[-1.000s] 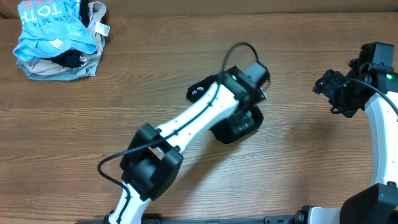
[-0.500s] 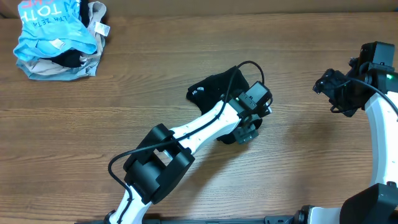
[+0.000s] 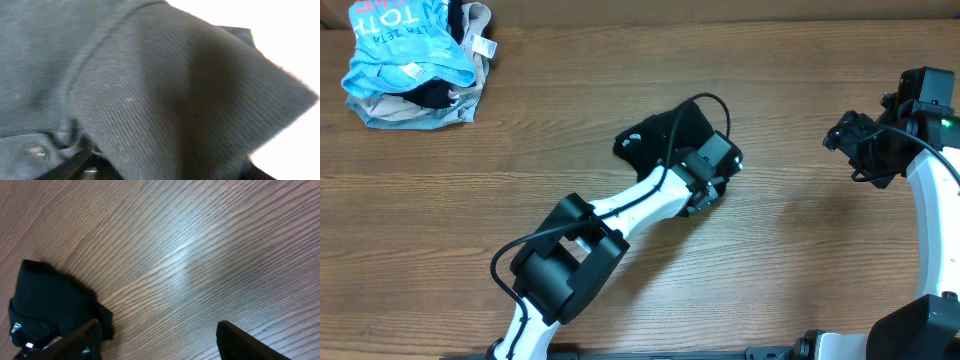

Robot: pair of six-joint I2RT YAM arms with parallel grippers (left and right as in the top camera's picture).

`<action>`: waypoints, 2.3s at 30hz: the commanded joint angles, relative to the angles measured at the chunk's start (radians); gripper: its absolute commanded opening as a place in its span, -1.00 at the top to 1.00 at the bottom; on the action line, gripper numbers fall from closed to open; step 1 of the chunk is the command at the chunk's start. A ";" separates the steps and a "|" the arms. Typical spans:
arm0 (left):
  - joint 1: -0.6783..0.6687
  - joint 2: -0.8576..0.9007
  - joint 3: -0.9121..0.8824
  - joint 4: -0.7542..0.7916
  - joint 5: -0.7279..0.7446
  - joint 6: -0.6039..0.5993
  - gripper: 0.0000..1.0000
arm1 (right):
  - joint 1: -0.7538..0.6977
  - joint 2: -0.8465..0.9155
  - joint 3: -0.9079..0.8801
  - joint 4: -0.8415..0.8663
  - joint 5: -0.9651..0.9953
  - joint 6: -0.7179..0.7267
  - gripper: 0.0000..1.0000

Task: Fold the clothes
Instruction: 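Carry the bundle with the left gripper to the clothes pile top left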

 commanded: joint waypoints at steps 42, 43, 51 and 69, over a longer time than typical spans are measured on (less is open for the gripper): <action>0.583 -0.014 0.913 -0.506 -0.507 -0.094 0.92 | 0.001 0.002 0.008 -0.001 -0.005 -0.008 -0.55; 0.614 -0.014 0.934 -0.502 -0.507 -0.094 0.92 | 0.001 0.002 0.008 -0.002 -0.005 -0.008 -0.55; 0.867 -0.003 0.958 -0.460 -0.335 -0.051 0.92 | 0.001 0.002 0.008 0.002 -0.006 -0.007 -0.55; 1.135 0.175 0.958 -0.190 -0.059 -0.010 0.92 | 0.006 0.002 0.008 0.005 -0.006 -0.003 -0.53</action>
